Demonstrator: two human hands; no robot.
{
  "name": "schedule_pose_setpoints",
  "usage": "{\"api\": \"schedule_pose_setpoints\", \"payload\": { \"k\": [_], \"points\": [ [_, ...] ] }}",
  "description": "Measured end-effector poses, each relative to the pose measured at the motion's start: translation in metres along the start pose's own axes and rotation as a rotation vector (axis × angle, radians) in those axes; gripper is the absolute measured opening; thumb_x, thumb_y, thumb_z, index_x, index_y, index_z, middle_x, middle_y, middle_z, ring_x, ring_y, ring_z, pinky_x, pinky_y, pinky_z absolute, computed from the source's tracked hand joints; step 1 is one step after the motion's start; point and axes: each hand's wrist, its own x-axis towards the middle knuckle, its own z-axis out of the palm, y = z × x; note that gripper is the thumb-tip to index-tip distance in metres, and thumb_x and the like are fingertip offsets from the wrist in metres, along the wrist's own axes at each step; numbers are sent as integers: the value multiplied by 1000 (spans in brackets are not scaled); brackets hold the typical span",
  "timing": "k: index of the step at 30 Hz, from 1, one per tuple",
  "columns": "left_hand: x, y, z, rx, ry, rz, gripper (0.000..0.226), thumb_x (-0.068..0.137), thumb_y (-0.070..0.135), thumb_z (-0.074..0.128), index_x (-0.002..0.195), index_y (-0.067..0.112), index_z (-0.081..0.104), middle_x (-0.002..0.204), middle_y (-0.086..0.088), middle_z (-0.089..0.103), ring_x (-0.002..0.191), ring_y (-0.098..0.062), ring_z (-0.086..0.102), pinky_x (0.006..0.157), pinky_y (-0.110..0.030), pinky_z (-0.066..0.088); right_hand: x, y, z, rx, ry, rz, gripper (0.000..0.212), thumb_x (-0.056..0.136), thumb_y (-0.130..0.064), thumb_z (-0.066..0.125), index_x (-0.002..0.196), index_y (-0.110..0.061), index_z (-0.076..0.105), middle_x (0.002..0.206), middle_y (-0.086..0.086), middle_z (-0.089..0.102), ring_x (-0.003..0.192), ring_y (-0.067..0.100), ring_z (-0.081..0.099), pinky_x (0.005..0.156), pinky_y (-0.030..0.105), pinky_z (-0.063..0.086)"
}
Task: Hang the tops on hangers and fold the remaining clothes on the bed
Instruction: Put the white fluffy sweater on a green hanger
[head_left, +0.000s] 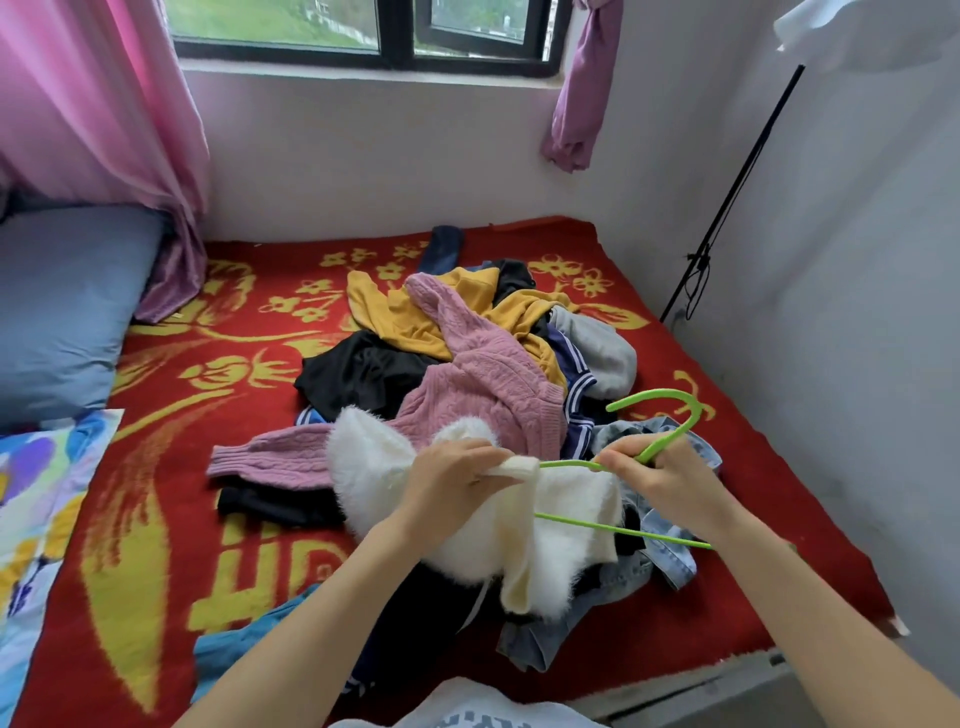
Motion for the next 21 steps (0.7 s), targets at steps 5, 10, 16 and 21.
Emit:
{"api": "schedule_pose_setpoints", "payload": {
  "k": [5, 10, 16, 21],
  "points": [
    [44, 39, -5, 277, 19, 270, 40, 87, 50, 44, 75, 22, 69, 65, 8, 62, 57, -15, 57, 49, -22, 40, 9, -14, 38, 466, 231, 111, 30, 90, -4, 54, 61, -1, 46, 40, -6, 34, 37, 4, 29, 40, 11, 24],
    [68, 42, -12, 297, -47, 361, 40, 86, 51, 44, 74, 23, 69, 66, 8, 63, 58, -17, 60, 47, -22, 44, 17, -24, 36, 609, 361, 82, 29, 97, -10, 44, 69, -8, 41, 43, -9, 32, 37, 3, 27, 37, 14, 24],
    [79, 13, -21, 197, -87, 314, 43, 90, 49, 45, 83, 14, 68, 74, -1, 61, 58, -21, 59, 43, -28, 47, 31, -28, 25, 331, 201, -57, 75, 64, -82, 48, 89, -11, 46, 59, -8, 60, 48, -2, 49, 49, 8, 37],
    [107, 0, -66, 162, 93, 128, 21, 83, 37, 55, 70, 21, 59, 67, 19, 48, 57, 4, 39, 51, -12, 30, 27, -15, 37, -135, 658, -582, 27, 86, -18, 46, 112, -12, 50, 107, -2, 52, 102, 6, 47, 93, 7, 33]
  ]
}}
